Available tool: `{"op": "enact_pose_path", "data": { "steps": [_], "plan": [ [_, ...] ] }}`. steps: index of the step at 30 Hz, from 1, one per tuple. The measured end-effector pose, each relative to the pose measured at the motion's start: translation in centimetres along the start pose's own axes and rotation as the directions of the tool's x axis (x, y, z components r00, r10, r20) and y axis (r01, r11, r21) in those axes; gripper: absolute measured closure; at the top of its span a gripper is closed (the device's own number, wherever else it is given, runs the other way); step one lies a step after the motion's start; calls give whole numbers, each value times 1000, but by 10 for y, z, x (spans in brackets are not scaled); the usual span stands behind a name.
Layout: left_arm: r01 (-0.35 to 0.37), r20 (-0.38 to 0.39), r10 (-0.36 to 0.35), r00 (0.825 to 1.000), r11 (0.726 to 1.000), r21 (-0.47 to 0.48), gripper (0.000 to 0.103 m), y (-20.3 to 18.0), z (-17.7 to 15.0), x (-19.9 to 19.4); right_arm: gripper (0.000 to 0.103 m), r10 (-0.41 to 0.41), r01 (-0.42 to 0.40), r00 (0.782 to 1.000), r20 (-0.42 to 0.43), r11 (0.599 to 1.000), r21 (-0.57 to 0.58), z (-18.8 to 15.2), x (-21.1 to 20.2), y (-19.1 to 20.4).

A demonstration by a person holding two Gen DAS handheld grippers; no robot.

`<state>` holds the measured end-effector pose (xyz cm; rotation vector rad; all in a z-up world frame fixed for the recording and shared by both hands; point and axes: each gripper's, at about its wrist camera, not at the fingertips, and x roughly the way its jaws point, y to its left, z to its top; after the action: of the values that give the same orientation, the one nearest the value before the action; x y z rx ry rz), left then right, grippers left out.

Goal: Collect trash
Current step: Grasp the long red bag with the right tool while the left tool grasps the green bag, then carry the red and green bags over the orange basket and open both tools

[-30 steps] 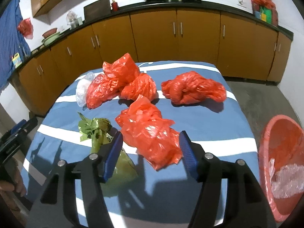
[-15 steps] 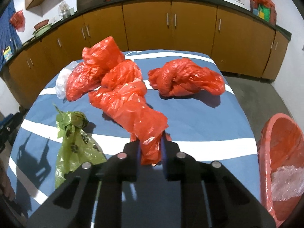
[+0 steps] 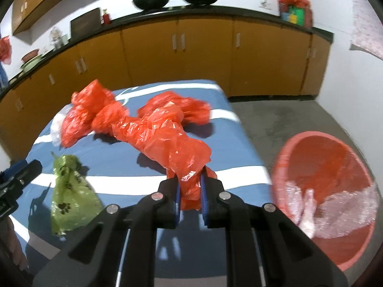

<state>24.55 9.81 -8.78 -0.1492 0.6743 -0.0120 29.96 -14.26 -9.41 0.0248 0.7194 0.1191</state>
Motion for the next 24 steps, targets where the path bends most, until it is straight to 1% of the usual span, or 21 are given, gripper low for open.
{"op": "enact_pose_path", "data": {
  "steps": [2,5,8,11,13,14,17,18,19,20,22,24],
  "plan": [
    [9,-22,-9,1000,1000,6,18,-10,0,8,88,-15,15,1000,8,1000,24,0,-7,-14],
    [6,-58,-4,998,1000,24,19,-22,-1,19,88,-35,35,999,12,998,53,-1,-14,-31],
    [2,-104,1,995,1000,29,25,-29,-5,32,88,-51,50,999,8,995,80,-4,-19,-46],
    [-10,-131,11,991,1000,14,32,-29,-7,38,88,-59,59,998,3,994,97,-9,-22,-57],
    [-10,-160,9,987,1000,-10,40,-26,-9,44,88,-62,62,998,0,992,105,-11,-22,-61],
    [-8,-170,5,985,1000,-19,42,-25,-10,46,88,-63,63,998,-1,992,107,-12,-22,-61],
    [-7,-200,-1,980,999,-42,55,-20,-15,52,88,-65,65,998,-4,992,112,-14,-23,-64],
    [-8,-210,-2,978,999,-48,64,-18,-16,54,88,-64,64,998,-3,992,113,-14,-23,-64],
    [-7,-217,-5,976,998,-55,71,-16,-16,56,88,-64,63,998,-2,991,114,-14,-24,-65],
    [-11,-211,-1,977,998,-57,74,-14,-17,55,88,-63,63,998,-1,991,116,-14,-25,-65],
    [-15,-213,2,977,998,-61,84,-10,-17,54,88,-62,61,998,1,991,118,-15,-26,-66],
    [-22,-210,8,978,998,-67,88,-6,-17,52,88,-61,60,998,5,991,121,-15,-28,-67]
  ]
}}
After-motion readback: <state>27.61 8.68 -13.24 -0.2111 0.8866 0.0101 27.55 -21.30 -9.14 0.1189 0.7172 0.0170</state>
